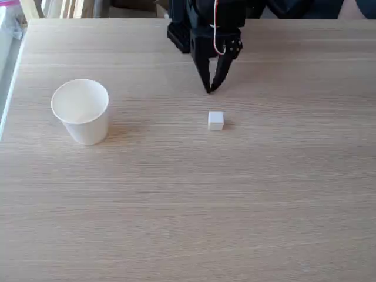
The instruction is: Grasp a block and put it in the bin.
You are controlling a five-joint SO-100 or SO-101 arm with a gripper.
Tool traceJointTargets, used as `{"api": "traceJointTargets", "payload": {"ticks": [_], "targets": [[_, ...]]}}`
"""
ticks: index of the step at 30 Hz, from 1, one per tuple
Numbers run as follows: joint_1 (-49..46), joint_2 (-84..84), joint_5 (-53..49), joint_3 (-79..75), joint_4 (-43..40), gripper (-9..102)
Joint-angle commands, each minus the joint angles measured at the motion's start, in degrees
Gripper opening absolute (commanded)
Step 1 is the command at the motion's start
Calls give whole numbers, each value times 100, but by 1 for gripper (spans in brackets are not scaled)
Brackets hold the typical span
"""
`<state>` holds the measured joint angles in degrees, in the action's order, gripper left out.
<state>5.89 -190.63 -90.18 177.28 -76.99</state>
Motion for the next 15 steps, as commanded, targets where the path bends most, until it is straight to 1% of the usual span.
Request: {"api": "traceJointTargets", "payload": {"ticks": [1, 7, 10, 12, 15], "targets": [[-44, -26, -35, 79, -9, 0], [-62, -26, -88, 62, -18, 0], [-220, 70, -360, -44, -18, 0], [-299, 439, -589, -325, 18, 0], [-334, 1002, -624, -949, 18, 0]]}}
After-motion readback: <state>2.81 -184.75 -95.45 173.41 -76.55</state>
